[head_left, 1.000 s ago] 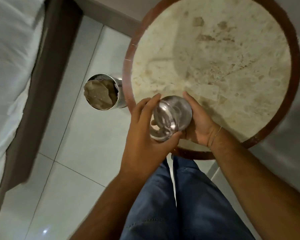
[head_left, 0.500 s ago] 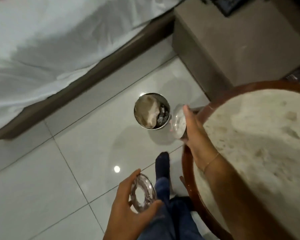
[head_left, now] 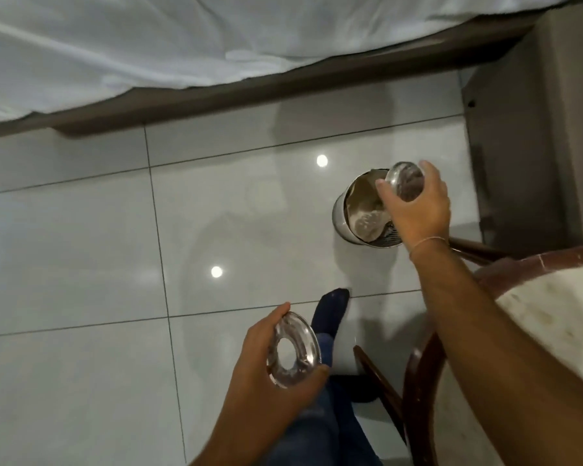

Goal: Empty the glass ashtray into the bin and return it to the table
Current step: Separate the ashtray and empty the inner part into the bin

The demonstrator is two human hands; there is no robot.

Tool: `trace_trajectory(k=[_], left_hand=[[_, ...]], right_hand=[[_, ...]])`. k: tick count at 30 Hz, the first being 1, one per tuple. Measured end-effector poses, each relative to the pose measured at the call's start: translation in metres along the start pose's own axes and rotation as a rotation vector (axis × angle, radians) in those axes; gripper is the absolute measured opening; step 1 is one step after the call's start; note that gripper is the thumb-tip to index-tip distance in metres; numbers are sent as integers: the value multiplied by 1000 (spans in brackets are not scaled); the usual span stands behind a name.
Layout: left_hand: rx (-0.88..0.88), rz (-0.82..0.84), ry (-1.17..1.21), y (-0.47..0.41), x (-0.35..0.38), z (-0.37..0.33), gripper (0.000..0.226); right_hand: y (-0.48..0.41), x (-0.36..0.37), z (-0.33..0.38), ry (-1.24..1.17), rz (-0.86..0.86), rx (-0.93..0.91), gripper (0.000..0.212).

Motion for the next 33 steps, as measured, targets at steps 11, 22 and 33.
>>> trace_trajectory(k=[11,22,33], left_hand=[[-37,-39,12,1,12,14,87],[-66,-25,33,-3,27,8,83],[-39,15,2,-13,32,-15,101]], right_hand=[[11,11,5,96,97,-91,98],[14,25,-9,52,175,80,92],[13,34,-16,-93,137,188,87]])
Point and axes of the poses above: each hand's wrist, its own y-axis away from the middle knuckle, its own x-axis out of the palm, z = x × y, the point moved 8 cm from there along -y, towards the middle knuckle, and after that the axes turned 15 degrees about -z, right-handed, at the moved point
